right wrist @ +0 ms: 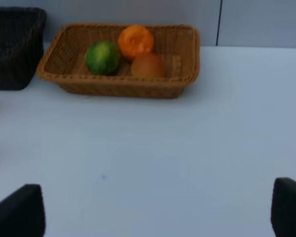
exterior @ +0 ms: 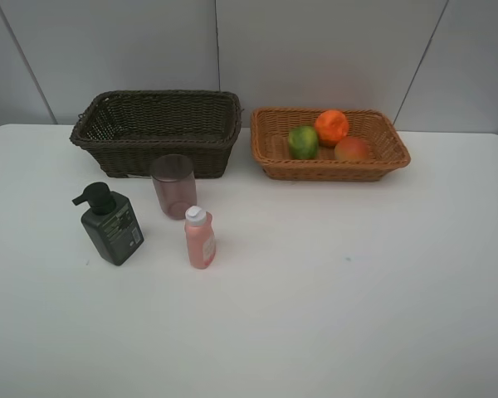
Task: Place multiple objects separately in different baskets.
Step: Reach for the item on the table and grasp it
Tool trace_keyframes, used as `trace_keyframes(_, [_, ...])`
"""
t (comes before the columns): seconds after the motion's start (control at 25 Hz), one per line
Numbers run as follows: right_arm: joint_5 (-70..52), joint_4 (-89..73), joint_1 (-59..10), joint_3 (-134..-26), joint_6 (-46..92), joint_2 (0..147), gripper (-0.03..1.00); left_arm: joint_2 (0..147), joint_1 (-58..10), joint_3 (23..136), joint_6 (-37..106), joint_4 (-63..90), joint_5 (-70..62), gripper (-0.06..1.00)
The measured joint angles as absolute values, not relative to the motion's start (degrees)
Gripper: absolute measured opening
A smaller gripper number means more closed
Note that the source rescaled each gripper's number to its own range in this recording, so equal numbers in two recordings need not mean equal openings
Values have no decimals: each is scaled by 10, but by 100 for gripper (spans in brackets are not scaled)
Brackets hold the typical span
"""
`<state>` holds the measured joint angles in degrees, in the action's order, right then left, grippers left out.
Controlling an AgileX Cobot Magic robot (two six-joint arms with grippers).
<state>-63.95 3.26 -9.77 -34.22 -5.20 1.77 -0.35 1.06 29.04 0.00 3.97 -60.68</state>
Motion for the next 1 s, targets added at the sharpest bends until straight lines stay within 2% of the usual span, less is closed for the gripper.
trace_keyframes(0.16, [-618, 19, -98, -306, -50, 0, 97, -3, 11, 290, 0, 40, -607, 98])
trace_keyframes(0.48, [-609, 36, -97, -299, -49, -2, 97, -3, 11, 290, 0, 39, -607, 98])
trace_keyframes(0.76, [-609, 38, -59, -299, -49, -2, 97, -3, 11, 290, 0, 39, -607, 98])
trace_keyframes(1.0, [-609, 39, -58, -299, -49, -2, 97, -3, 11, 290, 0, 39, -607, 98])
